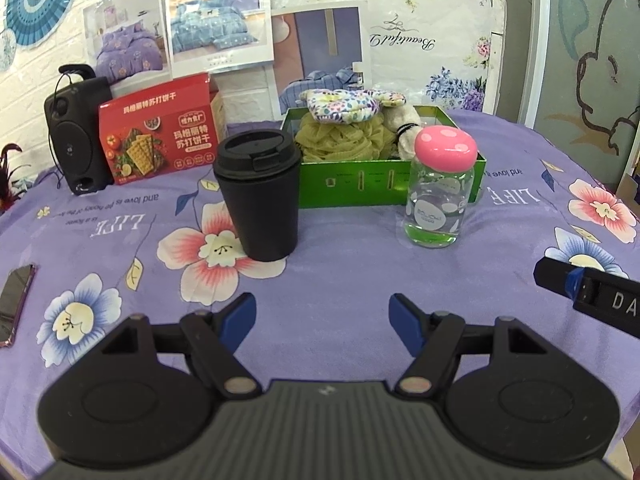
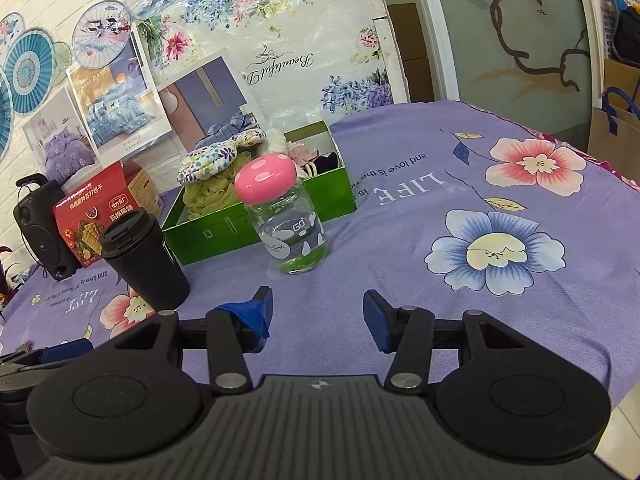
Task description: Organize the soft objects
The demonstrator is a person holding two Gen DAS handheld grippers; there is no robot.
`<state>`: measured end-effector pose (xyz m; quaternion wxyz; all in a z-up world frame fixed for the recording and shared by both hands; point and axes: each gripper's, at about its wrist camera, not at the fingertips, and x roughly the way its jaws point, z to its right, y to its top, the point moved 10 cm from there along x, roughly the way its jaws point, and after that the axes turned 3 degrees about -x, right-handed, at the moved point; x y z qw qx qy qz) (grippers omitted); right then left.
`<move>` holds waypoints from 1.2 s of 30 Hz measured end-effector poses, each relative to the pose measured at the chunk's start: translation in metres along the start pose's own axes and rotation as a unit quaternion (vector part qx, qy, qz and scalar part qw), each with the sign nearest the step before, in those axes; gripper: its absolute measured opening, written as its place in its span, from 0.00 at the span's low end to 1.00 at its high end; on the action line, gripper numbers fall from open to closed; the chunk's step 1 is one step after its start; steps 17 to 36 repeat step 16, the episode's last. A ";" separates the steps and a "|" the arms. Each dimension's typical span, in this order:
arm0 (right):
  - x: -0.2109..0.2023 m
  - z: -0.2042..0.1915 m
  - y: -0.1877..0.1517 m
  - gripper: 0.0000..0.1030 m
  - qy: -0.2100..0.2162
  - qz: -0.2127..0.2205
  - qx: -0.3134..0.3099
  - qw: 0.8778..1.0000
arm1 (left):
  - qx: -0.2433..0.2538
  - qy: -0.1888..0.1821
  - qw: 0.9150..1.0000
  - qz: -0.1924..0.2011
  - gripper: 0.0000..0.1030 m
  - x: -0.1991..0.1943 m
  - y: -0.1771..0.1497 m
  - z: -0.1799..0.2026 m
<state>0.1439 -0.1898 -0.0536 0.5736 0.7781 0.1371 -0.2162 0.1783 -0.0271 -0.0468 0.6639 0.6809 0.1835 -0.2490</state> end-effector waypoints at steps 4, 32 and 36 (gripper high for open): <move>0.001 0.000 0.000 0.34 0.000 -0.002 -0.003 1.000 | 0.000 0.001 1.000 0.000 0.69 0.000 0.000 0.000; 0.004 -0.003 -0.004 0.35 0.003 -0.014 -0.009 1.000 | 0.000 0.009 1.000 0.013 0.69 -0.004 0.004 -0.003; 0.004 -0.003 -0.004 0.35 0.003 -0.014 -0.009 1.000 | 0.000 0.009 1.000 0.013 0.69 -0.004 0.004 -0.003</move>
